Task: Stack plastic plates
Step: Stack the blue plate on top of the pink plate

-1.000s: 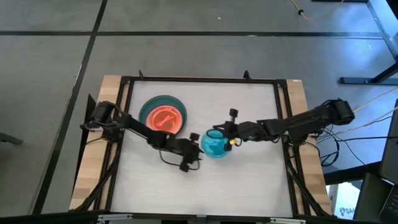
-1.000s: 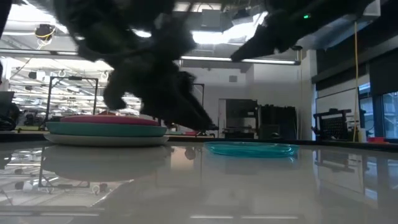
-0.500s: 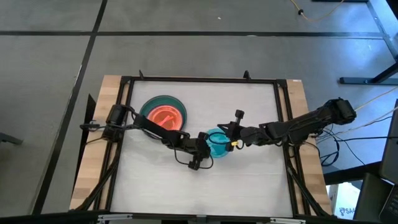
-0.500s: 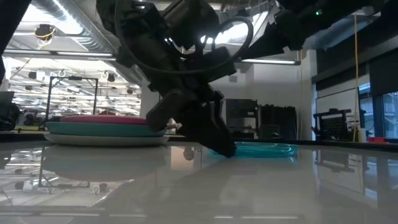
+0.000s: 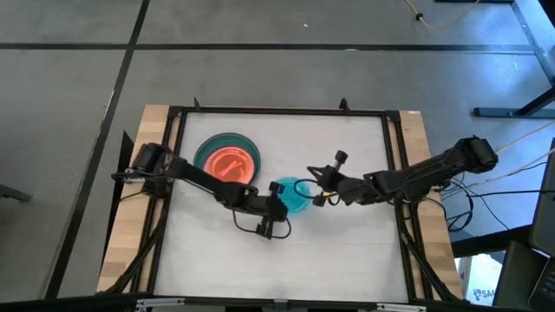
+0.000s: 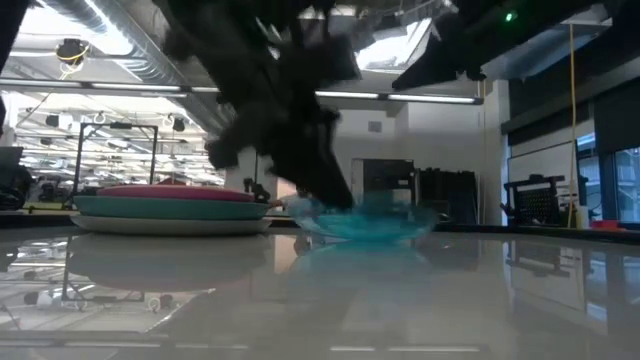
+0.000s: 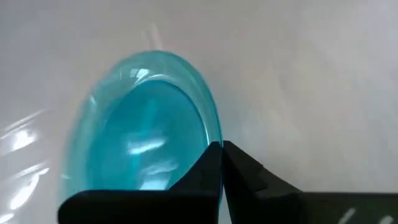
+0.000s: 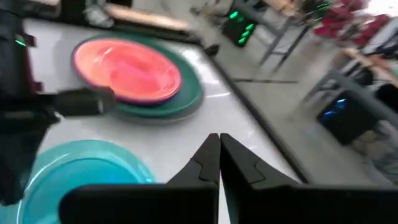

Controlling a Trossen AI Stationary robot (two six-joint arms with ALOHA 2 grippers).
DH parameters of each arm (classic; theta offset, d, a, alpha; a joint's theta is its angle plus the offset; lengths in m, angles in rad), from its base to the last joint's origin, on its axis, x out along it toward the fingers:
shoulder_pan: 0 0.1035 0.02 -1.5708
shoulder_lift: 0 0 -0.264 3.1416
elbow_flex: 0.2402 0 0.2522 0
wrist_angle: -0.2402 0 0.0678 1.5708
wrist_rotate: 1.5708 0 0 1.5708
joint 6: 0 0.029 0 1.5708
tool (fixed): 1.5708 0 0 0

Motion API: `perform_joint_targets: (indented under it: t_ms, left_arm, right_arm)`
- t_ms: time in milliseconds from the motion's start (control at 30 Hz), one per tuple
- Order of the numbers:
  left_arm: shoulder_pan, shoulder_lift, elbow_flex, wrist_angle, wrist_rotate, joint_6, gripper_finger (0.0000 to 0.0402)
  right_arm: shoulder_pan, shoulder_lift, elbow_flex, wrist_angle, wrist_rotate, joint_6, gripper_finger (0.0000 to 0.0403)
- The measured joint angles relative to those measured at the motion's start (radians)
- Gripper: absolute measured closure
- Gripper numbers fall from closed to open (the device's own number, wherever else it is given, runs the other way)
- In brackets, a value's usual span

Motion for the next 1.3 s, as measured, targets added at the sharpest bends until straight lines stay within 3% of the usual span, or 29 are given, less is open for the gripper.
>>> perform_joint_targets:
  t_ms: [233, 400, 700, 867, 1133, 1300]
  left_arm:
    - [-0.049, -0.195, -0.028, -0.207, -0.137, -0.086, 0.0399]
    - [-0.089, -0.374, -0.095, -0.331, -0.258, -0.202, 0.0398]
    - [-0.056, -0.648, -0.350, -0.462, -0.255, -0.534, 0.0399]
    - [-0.031, -0.688, -0.439, -0.456, -0.226, -0.578, 0.0398]
    - [0.034, -0.686, -0.520, -0.413, -0.230, -0.576, 0.0394]
    - [0.068, -0.686, -0.520, -0.409, -0.229, -0.572, 0.0357]
  right_arm:
    - [0.093, -0.097, 0.001, -0.091, 0.180, 0.009, 0.0398]
    - [0.130, -0.127, 0.000, -0.164, 0.237, 0.063, 0.0398]
    - [0.094, -0.115, 0.000, -0.247, 0.243, 0.141, 0.0398]
    - [0.063, -0.115, 0.000, -0.249, 0.232, 0.144, 0.0398]
    - [0.032, -0.110, 0.000, -0.253, 0.118, 0.162, 0.0398]
    - [0.034, -0.084, 0.000, -0.252, 0.113, 0.177, 0.0398]
